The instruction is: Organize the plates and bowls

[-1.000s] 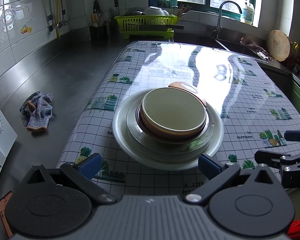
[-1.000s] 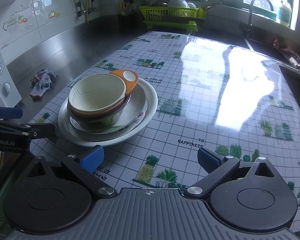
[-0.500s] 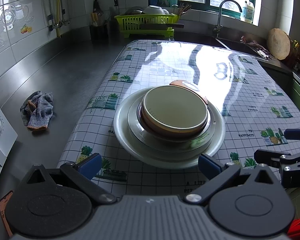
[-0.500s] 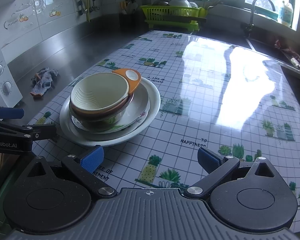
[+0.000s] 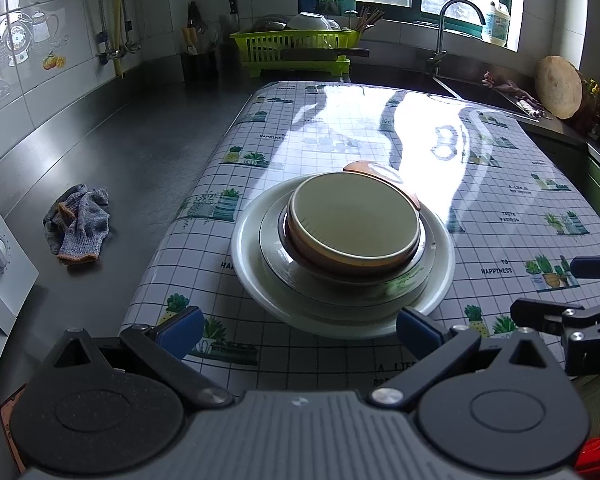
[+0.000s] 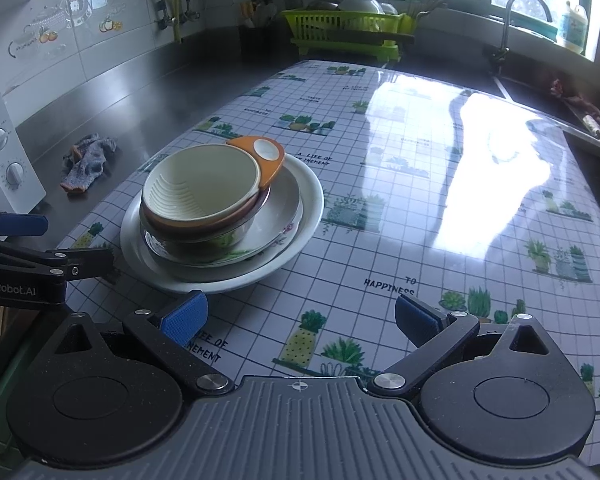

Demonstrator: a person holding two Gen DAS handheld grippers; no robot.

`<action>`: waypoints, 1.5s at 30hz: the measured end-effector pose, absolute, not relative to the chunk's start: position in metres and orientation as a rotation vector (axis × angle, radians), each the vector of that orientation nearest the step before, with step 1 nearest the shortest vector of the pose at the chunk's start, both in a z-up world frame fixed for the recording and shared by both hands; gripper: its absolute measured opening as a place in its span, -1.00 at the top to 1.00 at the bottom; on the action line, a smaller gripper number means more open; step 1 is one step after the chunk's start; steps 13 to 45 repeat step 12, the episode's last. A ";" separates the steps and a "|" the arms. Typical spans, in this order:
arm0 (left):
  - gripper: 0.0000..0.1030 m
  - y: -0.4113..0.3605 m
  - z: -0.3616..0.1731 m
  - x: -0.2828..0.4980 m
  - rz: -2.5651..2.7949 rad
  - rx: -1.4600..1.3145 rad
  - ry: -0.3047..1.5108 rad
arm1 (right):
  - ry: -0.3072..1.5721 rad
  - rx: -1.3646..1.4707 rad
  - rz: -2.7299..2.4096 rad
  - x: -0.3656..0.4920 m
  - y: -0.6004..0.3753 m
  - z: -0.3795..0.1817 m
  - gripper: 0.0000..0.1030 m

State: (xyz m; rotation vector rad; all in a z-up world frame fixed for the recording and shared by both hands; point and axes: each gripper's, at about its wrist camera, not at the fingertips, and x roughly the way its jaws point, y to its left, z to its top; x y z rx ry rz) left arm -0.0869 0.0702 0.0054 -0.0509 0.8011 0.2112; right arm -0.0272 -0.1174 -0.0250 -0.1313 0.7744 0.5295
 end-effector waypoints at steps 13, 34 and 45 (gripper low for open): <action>-1.00 0.070 0.005 -0.086 0.212 -0.041 0.802 | 0.780 -0.135 0.532 -0.026 -0.116 -0.027 -0.96; -1.00 0.070 0.005 -0.086 0.212 -0.041 0.802 | 0.780 -0.135 0.532 -0.026 -0.116 -0.027 -0.96; -1.00 0.070 0.005 -0.086 0.212 -0.041 0.802 | 0.780 -0.135 0.532 -0.026 -0.116 -0.027 -0.96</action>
